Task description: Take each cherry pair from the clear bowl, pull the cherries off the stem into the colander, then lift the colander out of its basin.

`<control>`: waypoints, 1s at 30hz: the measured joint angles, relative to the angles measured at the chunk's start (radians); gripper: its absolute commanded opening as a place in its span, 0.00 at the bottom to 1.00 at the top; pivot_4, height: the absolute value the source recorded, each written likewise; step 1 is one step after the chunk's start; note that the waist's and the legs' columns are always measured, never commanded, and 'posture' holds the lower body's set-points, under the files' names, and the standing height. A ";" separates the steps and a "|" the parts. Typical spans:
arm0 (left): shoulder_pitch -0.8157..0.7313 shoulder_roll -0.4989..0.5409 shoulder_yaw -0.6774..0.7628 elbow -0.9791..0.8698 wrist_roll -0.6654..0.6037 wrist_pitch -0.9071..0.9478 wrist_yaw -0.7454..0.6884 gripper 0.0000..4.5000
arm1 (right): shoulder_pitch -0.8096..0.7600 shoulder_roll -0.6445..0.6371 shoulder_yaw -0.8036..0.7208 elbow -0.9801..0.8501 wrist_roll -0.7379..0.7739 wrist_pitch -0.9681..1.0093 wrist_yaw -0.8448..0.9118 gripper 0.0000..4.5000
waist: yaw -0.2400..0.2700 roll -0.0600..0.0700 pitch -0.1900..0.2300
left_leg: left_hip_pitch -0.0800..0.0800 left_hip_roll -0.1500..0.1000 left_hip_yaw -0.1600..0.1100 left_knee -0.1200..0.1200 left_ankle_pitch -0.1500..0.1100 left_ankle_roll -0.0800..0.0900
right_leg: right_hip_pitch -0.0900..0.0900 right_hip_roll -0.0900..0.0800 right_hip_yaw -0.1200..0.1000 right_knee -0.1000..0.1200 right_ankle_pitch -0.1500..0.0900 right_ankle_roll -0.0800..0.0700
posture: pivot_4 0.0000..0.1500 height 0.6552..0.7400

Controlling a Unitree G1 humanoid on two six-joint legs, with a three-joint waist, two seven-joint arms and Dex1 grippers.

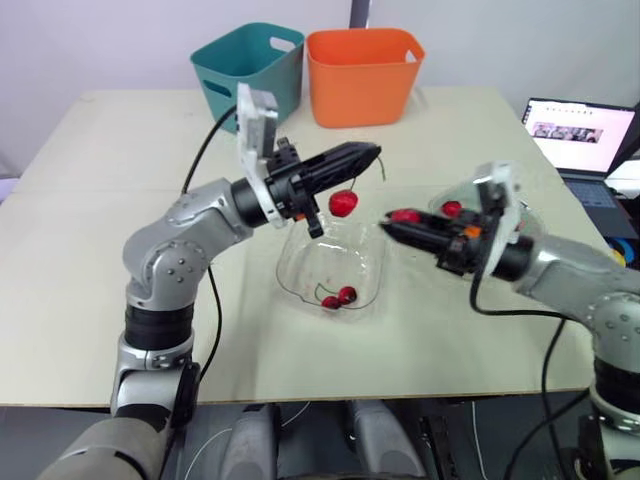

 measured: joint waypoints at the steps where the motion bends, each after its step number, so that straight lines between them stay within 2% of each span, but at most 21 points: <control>1: 0.017 0.001 -0.007 -0.004 0.010 -0.004 0.001 0.00 | 0.018 -0.026 -0.028 0.027 -0.038 -0.016 -0.001 0.19 | 0.003 0.000 0.000 | 0.000 0.000 0.000 0.000 0.000 0.000 | 0.001 0.000 0.000 0.000 0.000 0.000 | 1.00 1.00; 6: 0.065 -0.001 -0.050 -0.015 0.041 -0.009 -0.001 0.00 | 0.083 -0.113 -0.078 0.128 -0.216 -0.085 0.005 0.19 | 0.000 0.000 0.000 | 0.002 0.000 0.000 0.000 0.000 0.000 | 0.001 0.000 0.000 0.000 0.000 0.000 | 1.00 1.00; 12: 0.065 0.001 -0.076 -0.018 0.067 -0.018 -0.020 0.00 | 0.079 -0.170 -0.007 0.281 -0.441 -0.156 -0.006 0.19 | -0.002 0.000 0.000 | 0.007 0.000 0.001 -0.001 0.000 0.000 | 0.006 0.000 0.001 -0.001 -0.001 0.000 | 1.00 1.00; 17: 0.065 0.013 -0.090 -0.017 0.102 -0.034 -0.036 0.00 | 0.033 -0.157 0.061 0.349 -0.525 -0.186 0.014 0.58 | -0.001 0.000 0.000 | 0.009 0.000 0.002 -0.001 0.000 0.000 | 0.007 0.000 0.002 -0.001 -0.001 0.000 | 1.00 1.00; 22: 0.065 0.016 -0.091 -0.001 0.122 -0.053 -0.053 0.00 | 0.015 -0.140 0.070 0.367 -0.546 -0.186 0.042 0.97 | -0.001 0.000 0.000 | 0.011 0.000 0.001 -0.002 0.000 0.000 | 0.010 0.000 0.002 -0.001 -0.001 0.000 | 1.00 1.00; 27: 0.065 0.006 -0.089 0.004 0.122 -0.055 -0.051 0.00 | -0.003 -0.127 0.049 0.368 -0.532 -0.178 0.060 0.99 | -0.001 0.000 0.000 | 0.013 0.000 0.001 -0.002 0.000 0.000 | 0.012 0.000 0.002 -0.002 -0.002 0.001 | 1.00 1.00; 30: 0.060 -0.001 -0.073 0.005 0.108 -0.053 -0.050 0.00 | -0.030 -0.064 -0.022 0.320 -0.414 -0.119 0.094 0.99 | -0.004 0.000 0.000 | 0.014 0.000 0.001 -0.003 0.000 0.000 | 0.012 0.001 0.002 -0.002 -0.002 0.001 | 1.00 1.00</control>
